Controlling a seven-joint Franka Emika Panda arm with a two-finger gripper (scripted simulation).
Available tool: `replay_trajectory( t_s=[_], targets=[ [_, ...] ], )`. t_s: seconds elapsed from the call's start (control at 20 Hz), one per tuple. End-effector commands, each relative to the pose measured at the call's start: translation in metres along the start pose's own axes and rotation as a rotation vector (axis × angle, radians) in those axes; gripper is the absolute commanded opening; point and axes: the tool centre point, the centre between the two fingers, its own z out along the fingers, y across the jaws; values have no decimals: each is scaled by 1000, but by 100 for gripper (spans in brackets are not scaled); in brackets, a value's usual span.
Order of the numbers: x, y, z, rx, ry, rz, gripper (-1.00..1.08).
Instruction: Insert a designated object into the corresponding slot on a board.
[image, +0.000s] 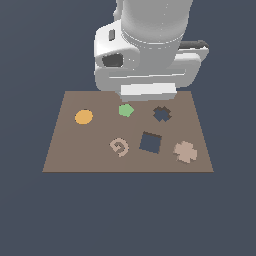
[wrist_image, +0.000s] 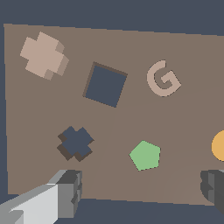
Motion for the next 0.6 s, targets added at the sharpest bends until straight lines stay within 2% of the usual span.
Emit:
replay_trajectory(
  t_s=[0.0,0.55],
  targets=[
    [0,0,0,0,0,0,100],
    [11,-18,12,2,10,53,100]
  ],
)
